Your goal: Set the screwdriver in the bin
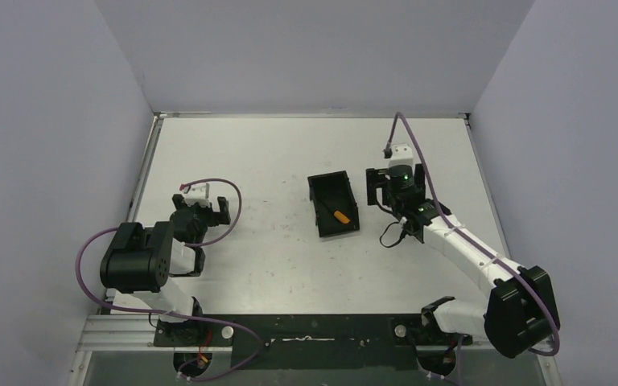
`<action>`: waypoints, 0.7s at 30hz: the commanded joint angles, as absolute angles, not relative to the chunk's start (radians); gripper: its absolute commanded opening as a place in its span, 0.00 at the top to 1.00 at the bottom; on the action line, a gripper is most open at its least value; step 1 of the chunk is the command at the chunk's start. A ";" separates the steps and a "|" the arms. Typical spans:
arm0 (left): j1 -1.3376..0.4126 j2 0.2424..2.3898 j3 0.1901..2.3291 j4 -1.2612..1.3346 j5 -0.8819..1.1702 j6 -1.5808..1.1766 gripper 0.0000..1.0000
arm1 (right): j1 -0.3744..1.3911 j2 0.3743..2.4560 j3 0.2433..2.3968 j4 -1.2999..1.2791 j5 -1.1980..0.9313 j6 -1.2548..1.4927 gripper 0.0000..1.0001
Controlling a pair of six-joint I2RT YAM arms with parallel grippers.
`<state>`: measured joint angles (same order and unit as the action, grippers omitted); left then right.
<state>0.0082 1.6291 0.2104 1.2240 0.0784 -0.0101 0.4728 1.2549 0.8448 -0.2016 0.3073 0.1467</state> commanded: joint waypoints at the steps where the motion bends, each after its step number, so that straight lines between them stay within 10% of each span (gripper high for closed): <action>1: 0.008 1.616 0.230 1.267 0.076 -0.006 0.03 | 0.373 1.159 0.721 -0.071 0.353 0.265 0.00; 21: 0.008 1.615 0.230 1.267 0.077 -0.005 0.03 | 0.201 0.839 0.314 0.143 0.382 0.324 0.00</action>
